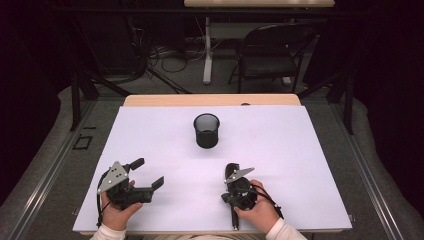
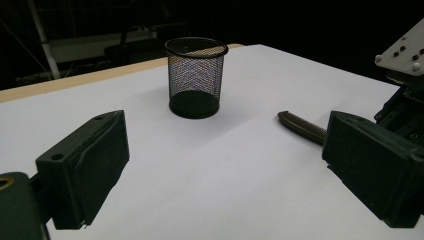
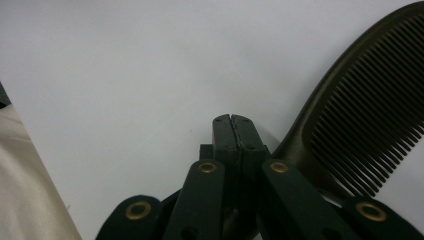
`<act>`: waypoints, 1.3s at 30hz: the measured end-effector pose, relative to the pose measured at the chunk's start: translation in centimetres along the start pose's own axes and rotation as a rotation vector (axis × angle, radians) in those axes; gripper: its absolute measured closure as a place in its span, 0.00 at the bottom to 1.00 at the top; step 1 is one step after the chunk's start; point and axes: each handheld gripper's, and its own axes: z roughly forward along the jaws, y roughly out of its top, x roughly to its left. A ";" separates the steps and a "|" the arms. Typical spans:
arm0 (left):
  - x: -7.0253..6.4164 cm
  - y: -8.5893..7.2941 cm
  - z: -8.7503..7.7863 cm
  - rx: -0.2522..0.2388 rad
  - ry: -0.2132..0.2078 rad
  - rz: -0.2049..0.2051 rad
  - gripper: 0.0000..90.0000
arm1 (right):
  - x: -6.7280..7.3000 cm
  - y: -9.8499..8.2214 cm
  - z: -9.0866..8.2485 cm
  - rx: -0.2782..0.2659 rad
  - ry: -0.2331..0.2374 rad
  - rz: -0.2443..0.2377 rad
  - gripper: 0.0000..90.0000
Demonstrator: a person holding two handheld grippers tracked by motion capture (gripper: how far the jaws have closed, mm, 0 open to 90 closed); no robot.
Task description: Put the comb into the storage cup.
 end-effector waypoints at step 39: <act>-0.1 -0.1 0.2 0.006 0.005 0.001 0.06 | -4.6 -4.1 -4.3 -0.010 -0.120 0.110 1.00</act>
